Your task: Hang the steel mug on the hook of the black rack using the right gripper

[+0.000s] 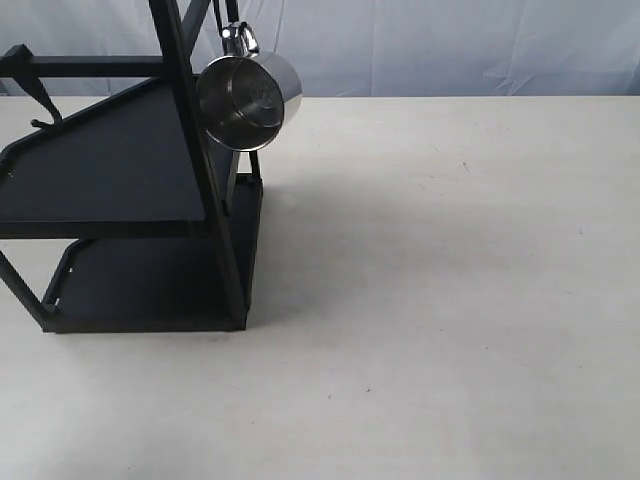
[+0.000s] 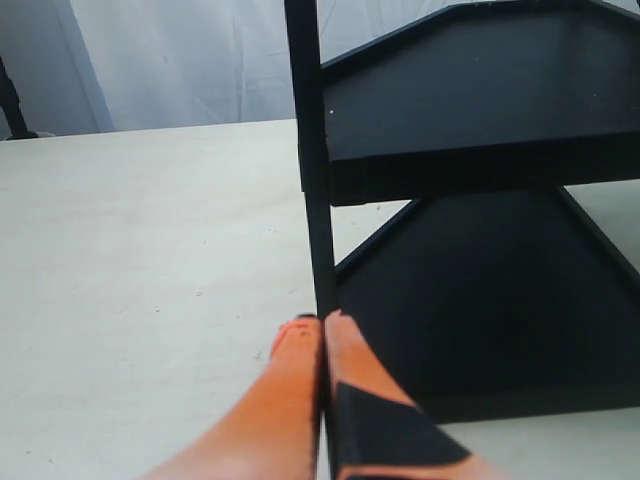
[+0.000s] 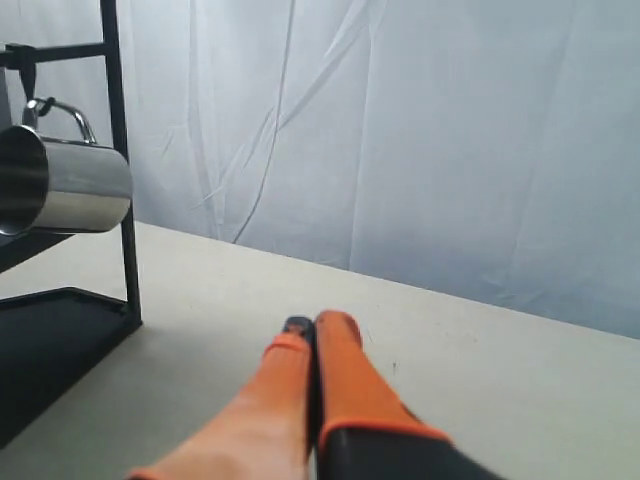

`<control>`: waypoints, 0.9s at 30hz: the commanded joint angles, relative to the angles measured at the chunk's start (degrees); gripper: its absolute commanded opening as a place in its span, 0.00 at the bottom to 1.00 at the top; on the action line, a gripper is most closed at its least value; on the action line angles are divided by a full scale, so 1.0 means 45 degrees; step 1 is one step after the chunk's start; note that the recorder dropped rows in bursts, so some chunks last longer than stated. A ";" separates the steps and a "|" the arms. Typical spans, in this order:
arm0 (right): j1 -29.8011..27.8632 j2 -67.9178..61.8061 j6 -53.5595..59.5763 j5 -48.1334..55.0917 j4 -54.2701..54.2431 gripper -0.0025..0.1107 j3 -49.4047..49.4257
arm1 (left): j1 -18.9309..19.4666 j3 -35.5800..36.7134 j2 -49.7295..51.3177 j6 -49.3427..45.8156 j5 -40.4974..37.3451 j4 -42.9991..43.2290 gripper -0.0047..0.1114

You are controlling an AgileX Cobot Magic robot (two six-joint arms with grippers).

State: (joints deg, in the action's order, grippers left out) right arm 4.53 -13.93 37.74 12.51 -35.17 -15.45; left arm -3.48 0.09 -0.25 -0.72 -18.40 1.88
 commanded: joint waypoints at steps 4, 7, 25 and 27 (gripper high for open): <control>-0.0164 0.1211 -0.3794 -0.0340 0.2451 0.01 0.2175 | -0.0029 -0.0020 0.0055 0.0047 0.0105 0.0119 0.04; -0.0164 0.1635 -0.6994 -0.0340 0.4688 0.01 0.2731 | -0.0029 -0.0020 0.0055 0.0047 0.0105 0.0119 0.04; -0.0164 0.2797 -0.8388 0.1068 0.6189 0.01 0.3434 | -0.0029 -0.0020 0.0055 0.0047 0.0105 0.0119 0.04; -0.0164 0.2797 -0.8388 0.1093 0.6177 0.01 0.3434 | -0.0029 -0.0020 0.0055 0.0047 0.0105 0.0119 0.04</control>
State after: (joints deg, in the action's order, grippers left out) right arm 4.14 -1.62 0.00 17.37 -8.08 -0.27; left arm -3.48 0.09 -0.25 -0.72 -18.40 2.29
